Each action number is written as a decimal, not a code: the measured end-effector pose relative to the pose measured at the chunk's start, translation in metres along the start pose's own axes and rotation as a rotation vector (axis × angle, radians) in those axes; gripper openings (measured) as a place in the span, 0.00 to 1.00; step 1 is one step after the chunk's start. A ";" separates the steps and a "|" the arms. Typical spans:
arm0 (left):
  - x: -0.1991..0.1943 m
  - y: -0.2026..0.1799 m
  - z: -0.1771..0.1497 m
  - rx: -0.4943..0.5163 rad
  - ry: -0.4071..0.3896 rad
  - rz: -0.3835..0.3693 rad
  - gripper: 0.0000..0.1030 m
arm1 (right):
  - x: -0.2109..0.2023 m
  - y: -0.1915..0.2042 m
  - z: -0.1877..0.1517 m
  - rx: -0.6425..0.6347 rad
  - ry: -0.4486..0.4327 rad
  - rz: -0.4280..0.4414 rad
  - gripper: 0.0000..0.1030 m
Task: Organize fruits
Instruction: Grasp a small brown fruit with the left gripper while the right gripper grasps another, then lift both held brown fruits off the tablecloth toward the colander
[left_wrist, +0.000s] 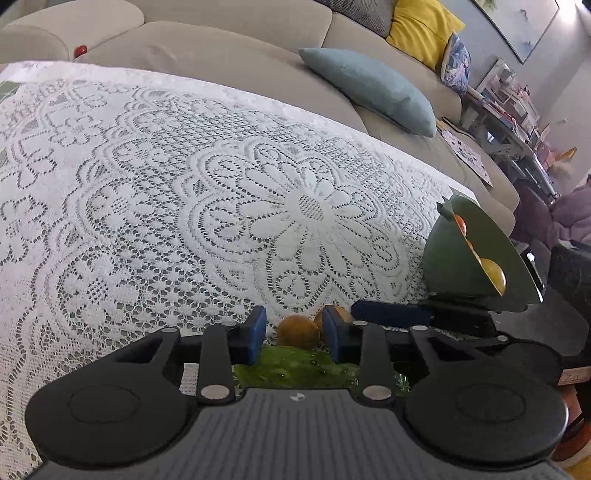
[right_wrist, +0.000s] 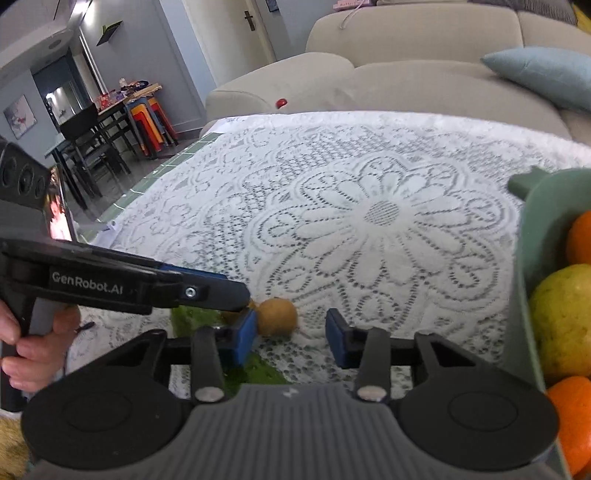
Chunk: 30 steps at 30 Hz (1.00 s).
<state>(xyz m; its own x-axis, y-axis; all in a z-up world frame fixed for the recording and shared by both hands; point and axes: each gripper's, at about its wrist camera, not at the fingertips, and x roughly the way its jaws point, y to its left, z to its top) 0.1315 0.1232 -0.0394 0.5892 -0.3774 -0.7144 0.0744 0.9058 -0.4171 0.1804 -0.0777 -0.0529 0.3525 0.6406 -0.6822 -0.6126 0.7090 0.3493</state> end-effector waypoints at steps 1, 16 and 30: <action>0.000 0.002 0.000 -0.011 0.001 -0.005 0.35 | 0.002 0.001 0.001 -0.006 0.003 0.002 0.30; 0.008 -0.019 0.002 0.138 0.035 0.061 0.39 | -0.009 0.013 0.001 -0.183 -0.021 -0.186 0.23; 0.023 -0.027 0.006 0.185 0.088 0.119 0.40 | 0.000 0.016 -0.003 -0.215 -0.012 -0.198 0.24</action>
<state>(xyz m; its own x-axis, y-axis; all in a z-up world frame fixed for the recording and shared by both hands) 0.1482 0.0915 -0.0412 0.5306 -0.2734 -0.8023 0.1597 0.9618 -0.2222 0.1684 -0.0670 -0.0487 0.4877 0.4999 -0.7157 -0.6661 0.7430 0.0650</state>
